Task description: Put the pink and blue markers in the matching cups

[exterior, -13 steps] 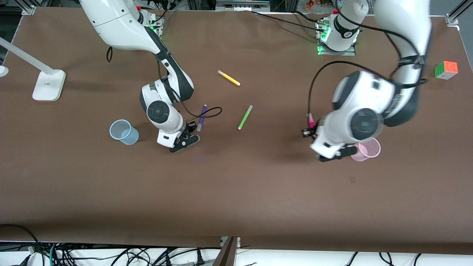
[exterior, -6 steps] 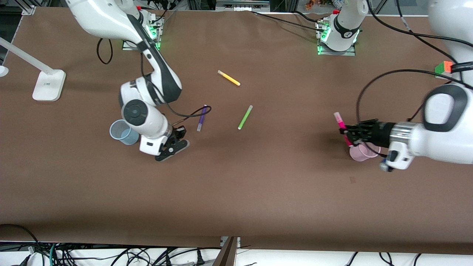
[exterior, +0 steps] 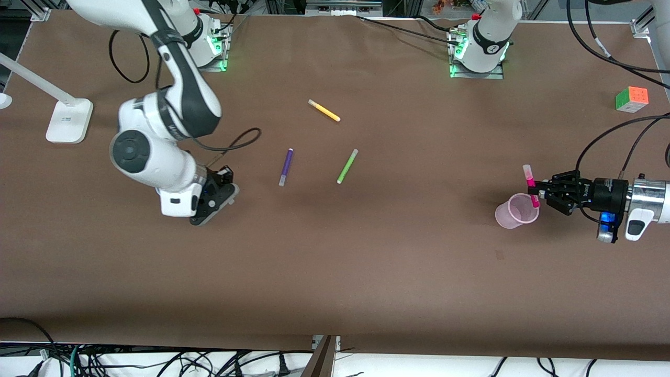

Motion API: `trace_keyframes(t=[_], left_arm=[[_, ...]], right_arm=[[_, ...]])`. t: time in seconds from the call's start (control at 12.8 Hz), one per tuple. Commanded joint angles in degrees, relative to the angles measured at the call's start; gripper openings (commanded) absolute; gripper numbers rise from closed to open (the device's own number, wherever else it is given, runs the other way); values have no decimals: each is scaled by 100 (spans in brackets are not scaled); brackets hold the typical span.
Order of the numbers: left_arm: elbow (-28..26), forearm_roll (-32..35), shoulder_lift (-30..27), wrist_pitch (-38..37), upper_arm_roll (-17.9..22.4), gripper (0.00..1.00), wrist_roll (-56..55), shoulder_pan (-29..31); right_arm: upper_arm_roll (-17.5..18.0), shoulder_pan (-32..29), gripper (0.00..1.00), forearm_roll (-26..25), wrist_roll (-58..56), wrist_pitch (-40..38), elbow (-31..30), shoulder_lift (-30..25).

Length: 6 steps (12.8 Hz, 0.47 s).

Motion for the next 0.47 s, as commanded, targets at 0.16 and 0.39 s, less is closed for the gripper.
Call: trace_keyframes(t=[0.16,0.39], left_arm=[[-219,-390,630,-114,-83,0,940,342],[-167,-399,937,-79,-83,0,1310,474]], right_arm=[[-719,-42,8,1143,-2963,-596,-99,-242],[-1185,-42,8,1583,-4223,-921,-187,-233]])
